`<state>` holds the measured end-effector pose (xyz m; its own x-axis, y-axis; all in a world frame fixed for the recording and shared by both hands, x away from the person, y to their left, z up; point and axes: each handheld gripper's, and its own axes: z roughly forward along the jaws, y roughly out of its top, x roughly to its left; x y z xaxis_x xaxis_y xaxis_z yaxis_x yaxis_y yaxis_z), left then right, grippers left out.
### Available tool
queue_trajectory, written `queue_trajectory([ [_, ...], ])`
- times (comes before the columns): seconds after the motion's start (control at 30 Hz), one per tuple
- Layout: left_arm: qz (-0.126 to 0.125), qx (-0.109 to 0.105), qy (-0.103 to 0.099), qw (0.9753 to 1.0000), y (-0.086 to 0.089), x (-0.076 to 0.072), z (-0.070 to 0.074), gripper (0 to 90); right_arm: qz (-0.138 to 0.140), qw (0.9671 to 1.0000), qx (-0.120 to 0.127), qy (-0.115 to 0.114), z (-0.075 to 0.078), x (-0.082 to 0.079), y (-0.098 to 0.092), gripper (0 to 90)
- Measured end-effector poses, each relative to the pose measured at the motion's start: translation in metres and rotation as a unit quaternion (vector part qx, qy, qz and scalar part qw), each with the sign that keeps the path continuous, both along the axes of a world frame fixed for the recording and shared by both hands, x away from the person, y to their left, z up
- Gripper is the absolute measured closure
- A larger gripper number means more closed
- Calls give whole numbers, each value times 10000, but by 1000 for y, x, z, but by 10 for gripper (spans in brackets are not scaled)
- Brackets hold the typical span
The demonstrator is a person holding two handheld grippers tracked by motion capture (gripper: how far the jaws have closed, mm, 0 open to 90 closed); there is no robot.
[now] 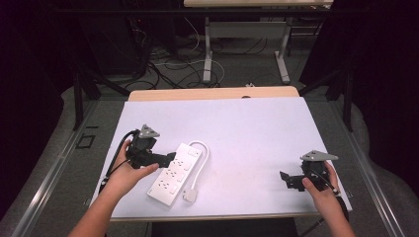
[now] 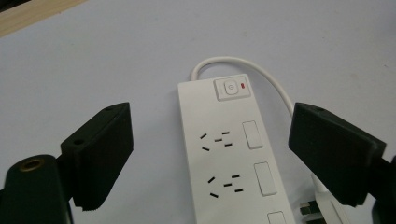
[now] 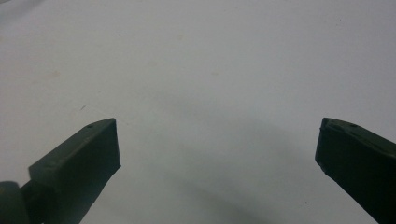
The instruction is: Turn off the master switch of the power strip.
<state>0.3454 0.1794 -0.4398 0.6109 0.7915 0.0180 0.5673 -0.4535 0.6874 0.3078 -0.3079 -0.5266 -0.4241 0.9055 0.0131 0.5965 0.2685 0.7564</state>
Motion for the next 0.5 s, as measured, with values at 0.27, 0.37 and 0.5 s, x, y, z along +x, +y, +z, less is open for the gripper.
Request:
queue_trajectory([
  [0.27, -145, 94, 112, 9998, -7, 4, 0, 160, 25, 10000, -39, 5, -1, 0, 0, 0],
  [0.37, -150, 47, 173, 9997, -10, 6, 0, 168, 17, 10000, -40, 14, -2, 0, 0, 0],
  [0.5, -152, 36, 277, 9995, -13, 9, 0, 181, 43, 10000, -17, 23, -2, 1, 1, 0],
])
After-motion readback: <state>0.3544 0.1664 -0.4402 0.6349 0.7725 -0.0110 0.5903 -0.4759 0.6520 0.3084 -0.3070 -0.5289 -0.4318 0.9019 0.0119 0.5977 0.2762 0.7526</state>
